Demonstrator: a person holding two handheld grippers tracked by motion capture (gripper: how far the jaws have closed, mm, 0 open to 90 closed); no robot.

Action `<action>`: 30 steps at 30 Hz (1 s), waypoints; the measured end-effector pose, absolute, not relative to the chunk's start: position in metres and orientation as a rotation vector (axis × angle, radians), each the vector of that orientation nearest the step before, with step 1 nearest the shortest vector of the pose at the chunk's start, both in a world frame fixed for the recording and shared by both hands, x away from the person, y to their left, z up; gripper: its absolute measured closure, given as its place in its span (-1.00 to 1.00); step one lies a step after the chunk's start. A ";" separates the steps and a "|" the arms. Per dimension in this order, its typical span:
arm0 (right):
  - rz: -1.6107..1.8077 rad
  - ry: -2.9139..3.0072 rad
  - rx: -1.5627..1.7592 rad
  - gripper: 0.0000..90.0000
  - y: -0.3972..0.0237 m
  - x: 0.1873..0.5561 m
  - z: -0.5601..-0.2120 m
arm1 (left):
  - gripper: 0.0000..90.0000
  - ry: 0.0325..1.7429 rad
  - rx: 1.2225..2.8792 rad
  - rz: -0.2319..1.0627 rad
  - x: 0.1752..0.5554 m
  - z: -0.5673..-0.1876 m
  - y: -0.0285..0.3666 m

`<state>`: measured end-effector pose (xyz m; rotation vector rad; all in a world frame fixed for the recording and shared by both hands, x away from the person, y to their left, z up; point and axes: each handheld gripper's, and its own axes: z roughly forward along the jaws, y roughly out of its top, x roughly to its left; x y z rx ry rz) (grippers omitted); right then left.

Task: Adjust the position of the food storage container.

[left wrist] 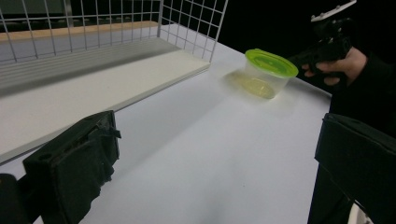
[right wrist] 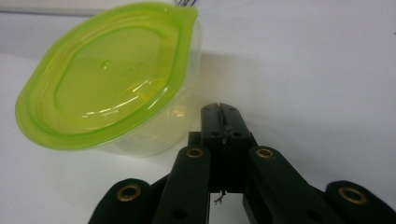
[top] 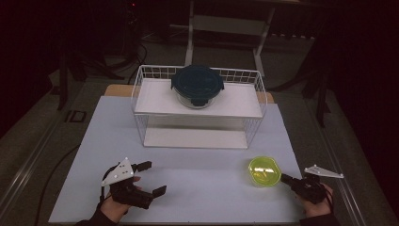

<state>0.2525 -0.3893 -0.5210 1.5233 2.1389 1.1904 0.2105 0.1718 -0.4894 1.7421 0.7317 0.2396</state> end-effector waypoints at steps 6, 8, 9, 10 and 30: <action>1.205 2.189 1.512 1.00 -0.381 0.256 -0.526 | -1.00 0.733 1.743 0.238 0.211 -0.489 0.172; 1.200 2.199 1.508 1.00 -0.378 0.257 -0.527 | -1.00 0.734 1.741 0.239 0.211 -0.490 0.172; 1.200 2.199 1.508 1.00 -0.378 0.257 -0.527 | -1.00 0.734 1.741 0.239 0.211 -0.490 0.172; 1.208 2.208 1.512 1.00 -0.377 0.258 -0.528 | -1.00 0.735 1.742 0.241 0.211 -0.489 0.173; 1.213 2.324 1.452 1.00 -0.348 0.269 -0.531 | -1.00 0.733 1.745 0.241 0.211 -0.490 0.172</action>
